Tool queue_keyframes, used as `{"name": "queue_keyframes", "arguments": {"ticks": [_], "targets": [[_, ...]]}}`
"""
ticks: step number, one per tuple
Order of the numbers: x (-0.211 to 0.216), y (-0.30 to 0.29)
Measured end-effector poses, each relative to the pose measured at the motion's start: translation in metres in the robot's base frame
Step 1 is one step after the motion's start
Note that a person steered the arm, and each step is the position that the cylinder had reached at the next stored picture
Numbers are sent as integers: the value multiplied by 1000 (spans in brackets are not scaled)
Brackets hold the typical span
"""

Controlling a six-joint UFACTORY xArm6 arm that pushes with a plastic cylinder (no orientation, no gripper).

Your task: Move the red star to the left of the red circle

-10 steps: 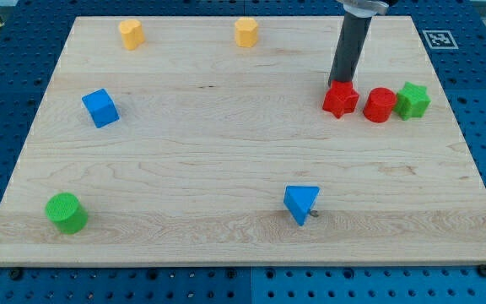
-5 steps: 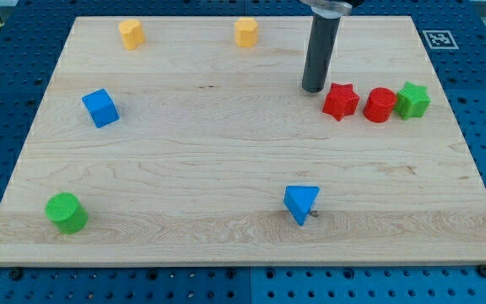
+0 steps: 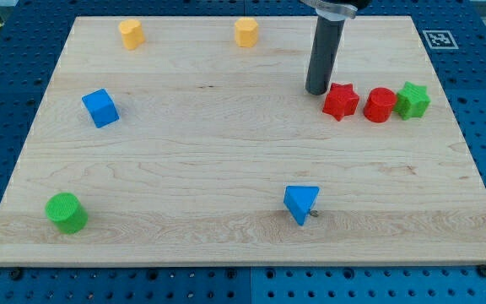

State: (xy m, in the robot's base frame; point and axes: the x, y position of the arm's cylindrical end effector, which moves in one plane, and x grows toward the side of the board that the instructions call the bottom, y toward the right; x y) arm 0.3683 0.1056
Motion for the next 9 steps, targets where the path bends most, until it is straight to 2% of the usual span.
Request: {"name": "queue_keyframes", "arguments": {"ticks": [9], "targets": [[0,6]]}}
